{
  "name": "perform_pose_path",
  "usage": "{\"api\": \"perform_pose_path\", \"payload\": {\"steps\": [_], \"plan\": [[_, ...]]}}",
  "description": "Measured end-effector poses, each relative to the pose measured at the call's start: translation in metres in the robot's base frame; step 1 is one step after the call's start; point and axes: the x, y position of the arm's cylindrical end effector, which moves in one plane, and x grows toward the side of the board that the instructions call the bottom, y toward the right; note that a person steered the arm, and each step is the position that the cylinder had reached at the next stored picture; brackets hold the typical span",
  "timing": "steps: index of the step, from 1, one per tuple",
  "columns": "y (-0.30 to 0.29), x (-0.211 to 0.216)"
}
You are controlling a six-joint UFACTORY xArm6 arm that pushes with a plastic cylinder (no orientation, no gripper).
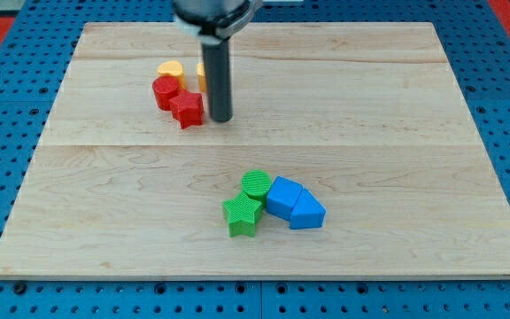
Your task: Push a group of blocks upwards
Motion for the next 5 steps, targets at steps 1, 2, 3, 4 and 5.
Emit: {"api": "perform_pose_path", "payload": {"steps": [1, 2, 3, 4, 5], "plan": [[-0.029, 0.032], [-0.024, 0.006], [-0.031, -0.023], [-0.053, -0.026], [-0.074, -0.032]]}}
